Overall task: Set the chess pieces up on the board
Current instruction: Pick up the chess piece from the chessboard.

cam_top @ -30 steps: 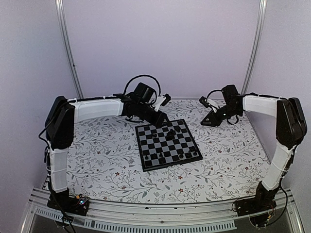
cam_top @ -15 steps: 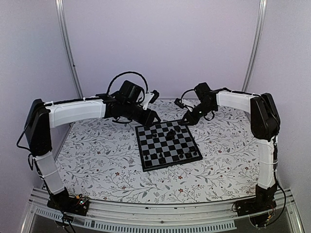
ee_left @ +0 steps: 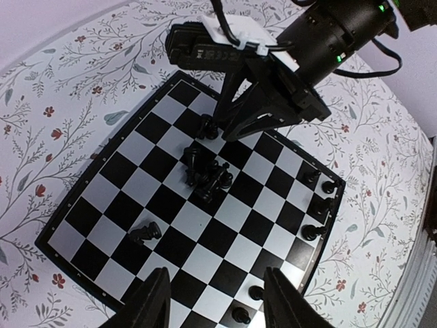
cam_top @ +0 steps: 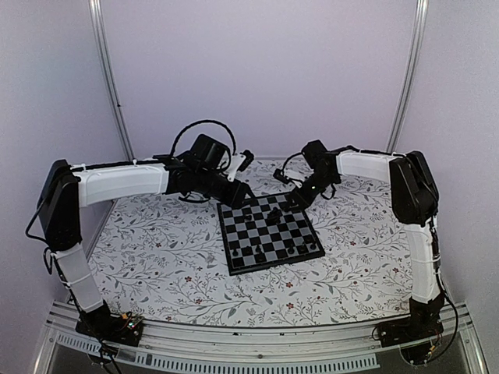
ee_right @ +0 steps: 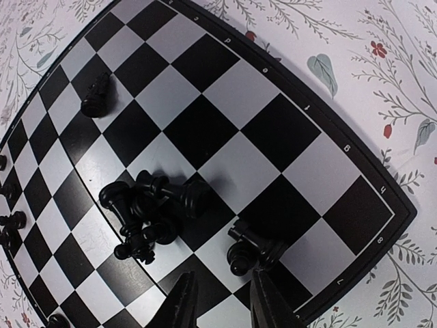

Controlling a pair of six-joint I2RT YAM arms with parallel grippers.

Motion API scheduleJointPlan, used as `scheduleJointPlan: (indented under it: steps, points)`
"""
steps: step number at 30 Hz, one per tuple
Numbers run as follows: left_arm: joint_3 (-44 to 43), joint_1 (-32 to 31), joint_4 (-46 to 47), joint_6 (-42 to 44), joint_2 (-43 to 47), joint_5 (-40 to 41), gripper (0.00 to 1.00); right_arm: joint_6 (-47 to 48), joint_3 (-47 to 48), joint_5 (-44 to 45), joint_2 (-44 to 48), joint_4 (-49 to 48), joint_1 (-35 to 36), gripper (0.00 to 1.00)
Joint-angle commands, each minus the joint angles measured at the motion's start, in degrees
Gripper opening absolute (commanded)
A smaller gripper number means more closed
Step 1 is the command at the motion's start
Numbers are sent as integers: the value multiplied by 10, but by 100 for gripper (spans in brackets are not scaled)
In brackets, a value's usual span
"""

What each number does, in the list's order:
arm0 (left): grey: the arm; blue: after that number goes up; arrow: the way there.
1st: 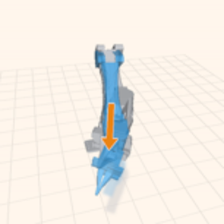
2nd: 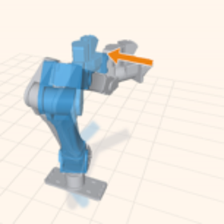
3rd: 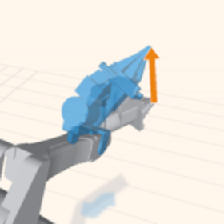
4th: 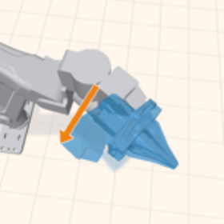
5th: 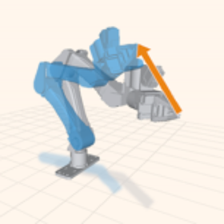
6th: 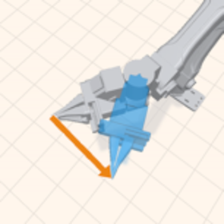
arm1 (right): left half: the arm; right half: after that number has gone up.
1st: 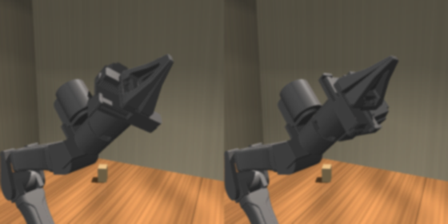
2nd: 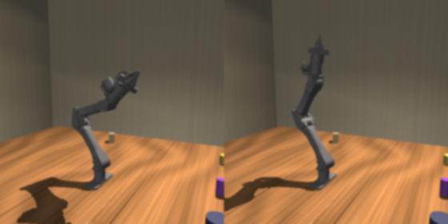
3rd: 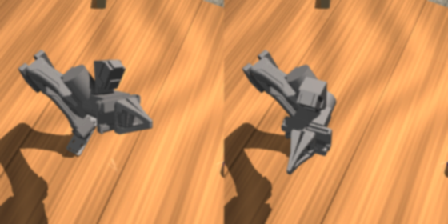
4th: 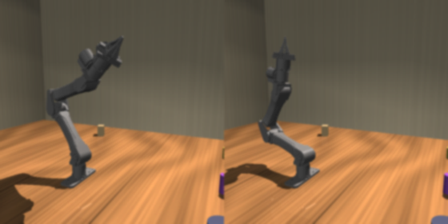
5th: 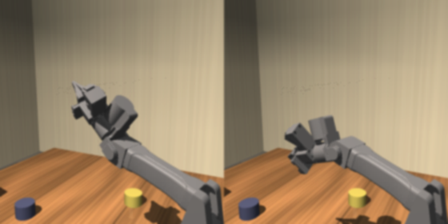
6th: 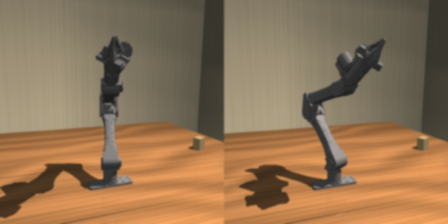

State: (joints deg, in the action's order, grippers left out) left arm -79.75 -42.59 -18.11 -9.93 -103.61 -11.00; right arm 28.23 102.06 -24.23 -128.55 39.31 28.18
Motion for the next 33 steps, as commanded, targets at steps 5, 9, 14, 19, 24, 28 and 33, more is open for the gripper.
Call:
scheduleJointPlan:
  steps: [5, 9, 14, 19, 24, 28, 33]
  points:
    - [6, -7, 23, -3, 13, -1, 49, 0, 32, 7, -21, 7, 8, 27]
    - [6, -7, 24, -2, 11, -1, 49, 1, 36, 9, -29, 9, 9, 25]
    - [8, -7, 23, -1, 11, -1, 49, 0, 37, 12, -32, 9, 11, 24]
    - [11, -7, 23, 0, 12, -1, 49, 0, 38, 13, -34, 9, 13, 23]
    - [12, -7, 23, 0, 13, -1, 49, 1, 38, 15, -35, 11, 17, 16]
    - [11, -7, 23, 3, 15, 0, 49, 2, 38, 16, -29, 16, 21, 9]
    - [-2, -6, 15, 18, 16, 2, 49, 3, 22, 13, 7, 21, 27, 5]
